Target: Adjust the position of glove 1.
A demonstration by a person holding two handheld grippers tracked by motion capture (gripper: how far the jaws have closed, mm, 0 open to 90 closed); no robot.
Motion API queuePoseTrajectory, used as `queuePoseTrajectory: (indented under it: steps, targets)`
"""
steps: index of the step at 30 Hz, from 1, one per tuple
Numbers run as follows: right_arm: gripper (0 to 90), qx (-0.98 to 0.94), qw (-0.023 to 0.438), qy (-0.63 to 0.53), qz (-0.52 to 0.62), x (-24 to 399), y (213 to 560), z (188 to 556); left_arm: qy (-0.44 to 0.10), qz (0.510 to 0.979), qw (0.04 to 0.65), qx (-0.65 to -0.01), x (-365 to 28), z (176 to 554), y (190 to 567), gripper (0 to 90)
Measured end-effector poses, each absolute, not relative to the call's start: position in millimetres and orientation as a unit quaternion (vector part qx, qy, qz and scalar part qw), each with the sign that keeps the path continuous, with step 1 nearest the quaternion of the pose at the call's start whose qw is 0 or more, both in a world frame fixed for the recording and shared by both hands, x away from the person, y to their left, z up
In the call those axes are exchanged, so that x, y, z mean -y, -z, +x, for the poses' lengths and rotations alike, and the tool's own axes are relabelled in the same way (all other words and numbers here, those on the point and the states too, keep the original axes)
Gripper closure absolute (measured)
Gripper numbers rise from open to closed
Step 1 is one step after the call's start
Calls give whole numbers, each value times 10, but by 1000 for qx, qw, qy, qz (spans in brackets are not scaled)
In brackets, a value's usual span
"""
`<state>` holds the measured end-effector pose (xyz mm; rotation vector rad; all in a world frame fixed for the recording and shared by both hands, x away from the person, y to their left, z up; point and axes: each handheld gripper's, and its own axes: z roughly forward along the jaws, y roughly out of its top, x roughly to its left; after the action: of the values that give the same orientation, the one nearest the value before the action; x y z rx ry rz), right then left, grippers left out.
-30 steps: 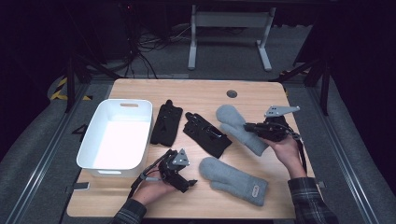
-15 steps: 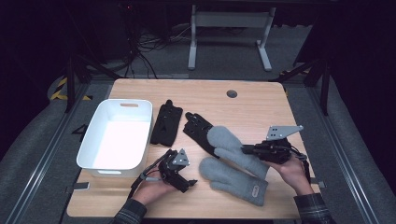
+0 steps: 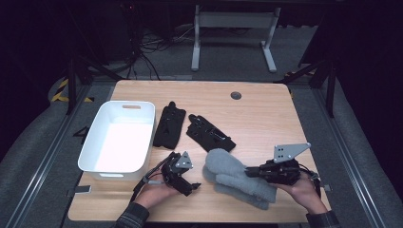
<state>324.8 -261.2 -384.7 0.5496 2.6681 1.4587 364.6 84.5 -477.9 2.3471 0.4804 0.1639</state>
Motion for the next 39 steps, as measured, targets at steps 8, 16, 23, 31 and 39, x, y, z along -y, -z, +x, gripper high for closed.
queuePoseTrajectory:
  steps: [8, 16, 23, 31, 39]
  targets:
    - [885, -873, 21, -458, 165, 2583, 3928, 3197, -64, 911, 362, -186, -846, 3647, 4779, 1]
    - [879, -889, 37, -428, 159, 2469, 4050, 3236, -64, 911, 362, -187, -845, 3646, 4779, 1]
    - [725, -891, 43, -420, 168, 2450, 4087, 3227, -62, 914, 345, -204, -874, 3638, 4710, 78]
    - [792, -864, 69, -454, 206, 2656, 3940, 3214, -30, 887, 413, -207, -994, 3567, 4406, 546]
    - [899, -863, 90, -428, 252, 2923, 4016, 3264, -10, 878, 447, -173, -738, 3479, 4103, 874]
